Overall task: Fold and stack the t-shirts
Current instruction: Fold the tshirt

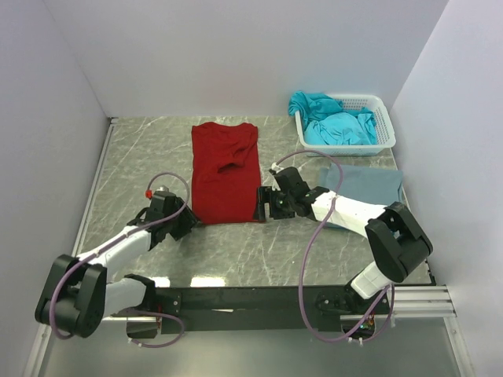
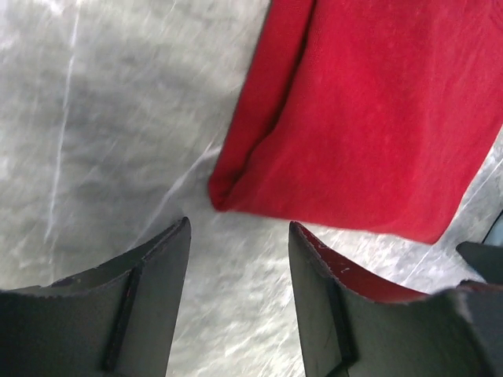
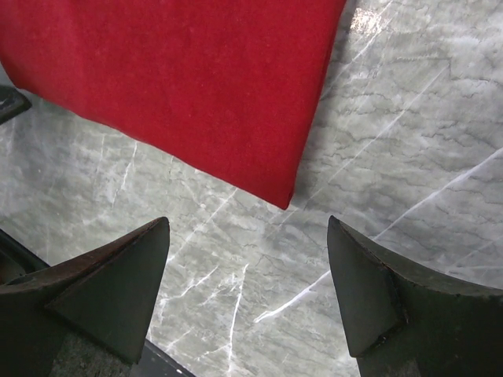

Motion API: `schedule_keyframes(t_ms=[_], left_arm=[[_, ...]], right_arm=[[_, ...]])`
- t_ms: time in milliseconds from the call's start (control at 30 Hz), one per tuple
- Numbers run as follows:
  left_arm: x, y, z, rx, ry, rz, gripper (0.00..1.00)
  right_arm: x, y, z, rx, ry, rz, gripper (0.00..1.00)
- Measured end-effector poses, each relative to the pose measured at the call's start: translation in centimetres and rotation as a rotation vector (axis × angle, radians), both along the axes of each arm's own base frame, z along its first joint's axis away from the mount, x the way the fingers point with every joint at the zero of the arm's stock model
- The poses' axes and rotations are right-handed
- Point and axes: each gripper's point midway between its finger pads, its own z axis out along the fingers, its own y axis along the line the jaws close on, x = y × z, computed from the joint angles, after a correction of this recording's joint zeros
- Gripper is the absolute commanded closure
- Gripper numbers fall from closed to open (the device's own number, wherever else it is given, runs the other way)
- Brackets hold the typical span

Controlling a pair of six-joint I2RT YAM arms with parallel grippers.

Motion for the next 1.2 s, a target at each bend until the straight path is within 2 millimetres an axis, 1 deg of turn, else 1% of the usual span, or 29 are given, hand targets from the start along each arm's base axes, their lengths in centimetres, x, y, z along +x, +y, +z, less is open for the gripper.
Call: schedule_keyframes(t_ms=[100,133,200,233,333,400,500,533,600,633,667,700,733,800,833,967,1033,1100,1200], left_arm=[[0.8,-0.1,-0.1,0.013,0.004,-0.001,0.60],[0.9,0.0,-0.4,0.022,0.009,-0.004,0.70],[1.1,0.1,-0.8,0.039,0.019,-0.004,0.79],[1.2,0.1,-1.0,0.045,0.023,-0.007,0.85],[1.5,0.1,-1.1,0.052,0.028,-0.009,0.96],[1.7,0.2,-1.1,0.056,0.025,-0.006,0.99],[1.8,0.2,-1.0,0.058,0.020,-0.003,0.99],[1.9,0.2,-1.0,0.059,0.019,-0.002,0.99],[2.0,0.3,-1.0,0.064,0.017,0.001,0.99],[2.0,0.3,-1.0,0.065,0.016,0.002,0.99],[2.1,0.3,-1.1,0.066,0.016,0.003,0.99],[2.2,0.3,-1.0,0.066,0.012,0.003,0.99],[2.3,0.3,-1.0,0.066,0.010,0.003,0.99],[2.4,0.3,-1.0,0.064,0.006,0.003,0.99],[2.4,0.3,-1.0,0.064,0.006,0.004,0.99],[2.3,0.3,-0.9,0.062,0.003,0.004,0.99],[1.9,0.3,-0.9,0.059,0.000,0.003,0.99],[1.1,0.4,-0.7,0.046,-0.009,-0.001,0.99],[-0.5,0.3,-0.2,0.021,-0.030,-0.010,0.99]], right_arm=[[0.1,0.0,0.0,0.002,-0.001,-0.001,0.14],[0.1,0.1,0.0,0.002,0.001,-0.003,0.15],[0.1,0.2,-0.2,0.001,0.006,-0.005,0.16],[0.2,0.2,-0.4,-0.001,0.010,-0.006,0.18],[0.4,0.4,-1.2,-0.011,0.028,-0.010,0.20],[0.6,0.5,-1.7,-0.022,0.039,-0.013,0.22],[0.9,0.6,-2.4,-0.034,0.052,-0.017,0.30],[1.1,0.7,-2.5,-0.036,0.054,-0.018,0.38],[1.3,0.9,-2.8,-0.040,0.060,-0.020,0.41],[1.4,0.9,-2.9,-0.043,0.062,-0.021,0.50],[1.4,0.9,-3.0,-0.047,0.062,-0.019,0.55],[1.4,0.9,-3.1,-0.049,0.063,-0.022,0.67],[1.5,0.9,-3.1,-0.053,0.062,-0.022,0.78],[1.7,0.9,-3.3,-0.058,0.063,-0.025,0.90],[1.7,0.9,-3.3,-0.058,0.065,-0.028,1.00],[1.6,0.9,-3.4,-0.056,0.067,-0.029,1.00],[1.2,0.8,-3.6,-0.051,0.070,-0.025,1.00],[0.5,0.4,-3.7,-0.046,0.072,-0.023,1.00],[-1.4,0.1,-3.4,-0.040,0.073,-0.007,1.00]])
